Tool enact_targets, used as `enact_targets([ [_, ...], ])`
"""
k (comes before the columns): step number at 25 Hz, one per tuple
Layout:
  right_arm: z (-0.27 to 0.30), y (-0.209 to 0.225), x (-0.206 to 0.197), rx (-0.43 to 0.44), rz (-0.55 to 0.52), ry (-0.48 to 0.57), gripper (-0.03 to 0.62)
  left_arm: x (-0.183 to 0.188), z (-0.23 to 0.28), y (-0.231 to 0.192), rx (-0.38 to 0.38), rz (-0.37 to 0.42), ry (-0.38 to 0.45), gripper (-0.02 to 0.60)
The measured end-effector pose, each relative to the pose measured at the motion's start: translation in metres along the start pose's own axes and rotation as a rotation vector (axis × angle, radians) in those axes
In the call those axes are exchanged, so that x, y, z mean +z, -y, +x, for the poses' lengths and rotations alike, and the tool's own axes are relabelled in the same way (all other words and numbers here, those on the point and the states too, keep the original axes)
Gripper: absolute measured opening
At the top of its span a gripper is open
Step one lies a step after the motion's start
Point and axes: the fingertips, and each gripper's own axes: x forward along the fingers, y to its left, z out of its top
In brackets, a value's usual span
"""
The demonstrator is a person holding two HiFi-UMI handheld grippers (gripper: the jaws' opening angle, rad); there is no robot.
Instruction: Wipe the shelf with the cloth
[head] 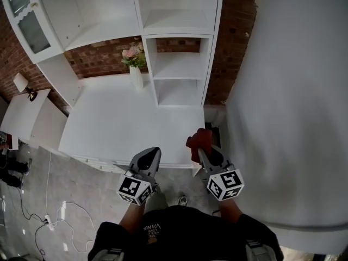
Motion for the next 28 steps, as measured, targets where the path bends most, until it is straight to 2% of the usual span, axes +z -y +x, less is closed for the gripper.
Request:
enact_targets([
  [6, 0.022, 0.007, 0.006, 0.015, -0.015, 0.010, 0.055, -0.002, 0.016, -0.016, 0.012, -0.007, 0.003, 0.006],
  [13, 0.064, 0.017, 0.016, 0.001, -0.032, 0.015, 0.055, 0.003, 0.045, -0.036, -0.040, -0.006, 0.019, 0.006],
  [28, 0.228, 0.039, 0.073, -0.043, -0.123, 0.073, 0.055, 0.020, 0.092, -0.114, -0.131, -0.002, 0.030, 0.006],
])
